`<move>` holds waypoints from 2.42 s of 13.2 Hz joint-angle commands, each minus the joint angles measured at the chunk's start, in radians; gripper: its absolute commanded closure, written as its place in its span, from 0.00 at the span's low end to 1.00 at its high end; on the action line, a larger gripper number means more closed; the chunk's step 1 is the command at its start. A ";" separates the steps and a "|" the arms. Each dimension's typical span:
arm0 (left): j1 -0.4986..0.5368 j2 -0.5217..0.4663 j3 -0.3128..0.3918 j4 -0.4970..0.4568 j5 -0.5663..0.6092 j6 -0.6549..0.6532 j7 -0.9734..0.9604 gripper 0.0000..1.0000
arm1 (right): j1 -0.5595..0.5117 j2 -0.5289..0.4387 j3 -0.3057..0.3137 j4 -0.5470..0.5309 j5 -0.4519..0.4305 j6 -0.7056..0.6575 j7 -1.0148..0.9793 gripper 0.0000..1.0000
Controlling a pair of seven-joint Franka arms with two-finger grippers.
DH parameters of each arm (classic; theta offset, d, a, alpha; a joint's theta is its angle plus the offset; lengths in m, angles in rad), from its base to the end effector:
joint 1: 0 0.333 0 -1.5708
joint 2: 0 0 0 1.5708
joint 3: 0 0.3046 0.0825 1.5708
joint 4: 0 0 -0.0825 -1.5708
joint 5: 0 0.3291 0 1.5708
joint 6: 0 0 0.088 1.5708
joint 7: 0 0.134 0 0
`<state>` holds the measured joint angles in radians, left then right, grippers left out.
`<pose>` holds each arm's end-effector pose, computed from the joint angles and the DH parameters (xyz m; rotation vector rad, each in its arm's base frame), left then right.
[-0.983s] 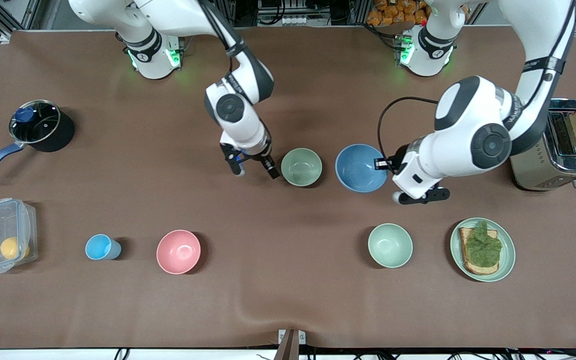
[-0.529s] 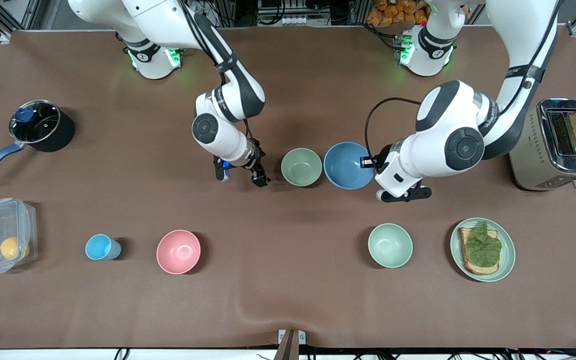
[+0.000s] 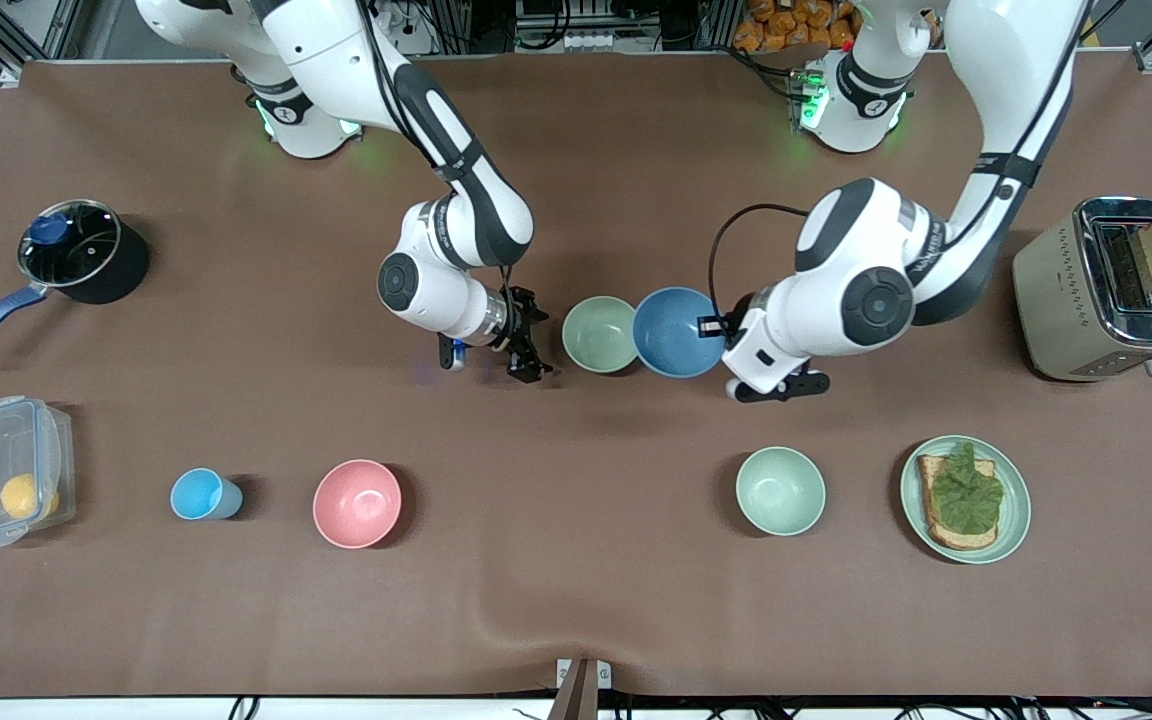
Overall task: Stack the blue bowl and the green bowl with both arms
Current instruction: 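Lift the blue bowl with the left gripper and carry it toward the green bowl, then lower the blue bowl into the green bowl with the left gripper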
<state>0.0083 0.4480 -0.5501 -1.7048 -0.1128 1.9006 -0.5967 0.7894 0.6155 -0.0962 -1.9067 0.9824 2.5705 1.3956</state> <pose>0.5051 -0.2834 0.3451 2.9141 0.1822 -0.5036 0.4576 0.3813 0.1856 -2.0313 1.9136 0.5538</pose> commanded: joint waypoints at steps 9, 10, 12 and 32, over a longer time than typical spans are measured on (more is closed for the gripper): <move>-0.092 0.029 0.002 -0.039 -0.008 0.101 -0.115 1.00 | 0.017 0.040 0.016 0.035 0.102 0.048 -0.043 0.00; -0.109 0.041 0.005 -0.041 -0.007 0.118 -0.130 1.00 | 0.017 0.040 0.016 0.035 0.101 0.048 -0.043 0.00; -0.122 0.078 0.004 -0.041 0.047 0.143 -0.172 1.00 | 0.018 0.040 0.016 0.035 0.101 0.046 -0.044 0.00; -0.200 0.235 0.007 -0.039 0.114 0.307 -0.281 0.85 | 0.019 0.035 0.015 0.032 0.099 0.039 -0.064 0.00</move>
<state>-0.1859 0.6729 -0.5456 -1.7541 -0.0226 2.1985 -0.8474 0.8052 0.6415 -0.0812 -1.8863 1.0491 2.6094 1.3551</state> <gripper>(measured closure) 0.947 0.000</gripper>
